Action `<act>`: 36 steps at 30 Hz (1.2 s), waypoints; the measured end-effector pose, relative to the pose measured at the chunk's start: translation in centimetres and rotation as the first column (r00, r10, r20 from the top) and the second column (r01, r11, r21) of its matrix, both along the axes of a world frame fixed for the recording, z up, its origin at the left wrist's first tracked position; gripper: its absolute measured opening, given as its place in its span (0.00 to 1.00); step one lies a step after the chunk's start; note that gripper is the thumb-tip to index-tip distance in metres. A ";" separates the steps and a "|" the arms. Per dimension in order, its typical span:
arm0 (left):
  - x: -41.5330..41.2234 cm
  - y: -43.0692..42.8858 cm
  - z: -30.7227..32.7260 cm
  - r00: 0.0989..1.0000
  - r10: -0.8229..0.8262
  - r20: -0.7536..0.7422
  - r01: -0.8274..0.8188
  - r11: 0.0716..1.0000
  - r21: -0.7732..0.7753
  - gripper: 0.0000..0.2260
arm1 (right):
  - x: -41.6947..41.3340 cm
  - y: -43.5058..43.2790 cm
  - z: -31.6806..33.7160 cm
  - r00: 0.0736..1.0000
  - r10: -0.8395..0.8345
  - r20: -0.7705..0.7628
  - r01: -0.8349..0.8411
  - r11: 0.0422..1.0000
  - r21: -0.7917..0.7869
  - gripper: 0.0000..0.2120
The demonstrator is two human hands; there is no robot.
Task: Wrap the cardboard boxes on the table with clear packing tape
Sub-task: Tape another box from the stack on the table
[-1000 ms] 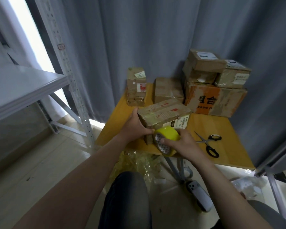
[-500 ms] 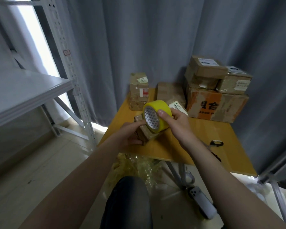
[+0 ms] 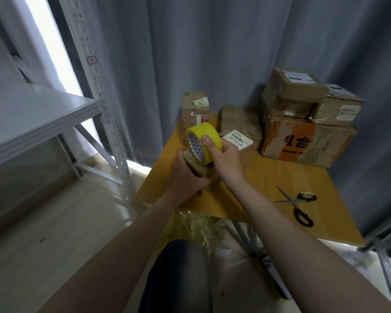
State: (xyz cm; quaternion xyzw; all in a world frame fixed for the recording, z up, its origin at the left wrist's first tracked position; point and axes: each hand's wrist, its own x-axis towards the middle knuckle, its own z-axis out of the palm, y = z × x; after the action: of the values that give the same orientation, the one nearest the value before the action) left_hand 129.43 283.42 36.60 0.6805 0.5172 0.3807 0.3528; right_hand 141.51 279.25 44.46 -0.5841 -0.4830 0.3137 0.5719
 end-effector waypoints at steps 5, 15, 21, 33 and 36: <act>-0.2 1.0 0.1 0.999 -0.027 -0.024 0.028 0.999 0.026 0.52 | 0.5 0.7 2.6 0.992 0.036 0.120 -0.017 0.987 -0.160 0.26; -0.6 1.2 0.3 0.996 -0.088 -0.016 0.088 0.996 0.003 0.56 | 2.8 -5.5 3.4 0.994 0.025 0.105 -0.003 0.979 -0.204 0.20; -0.7 1.1 0.4 0.990 -0.120 -0.068 0.120 0.993 0.000 0.54 | 3.0 -8.3 -1.2 0.988 0.018 0.151 0.038 0.934 -0.356 0.33; -1.1 1.3 0.2 0.987 -0.137 -0.088 0.138 0.990 0.009 0.55 | 2.9 -7.7 -3.6 0.921 -0.090 0.379 0.177 0.964 -0.200 0.23; -1.0 1.3 0.5 0.985 -0.159 -0.070 0.158 0.987 -0.014 0.56 | 2.6 -7.7 -1.4 0.655 0.005 0.755 0.039 0.998 -0.040 0.32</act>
State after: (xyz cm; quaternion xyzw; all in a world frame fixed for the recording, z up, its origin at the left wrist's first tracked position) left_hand 128.43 284.72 37.07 0.7313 0.4752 0.3248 0.3660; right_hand 144.13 271.59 43.10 -0.6810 -0.6629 0.0501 0.3071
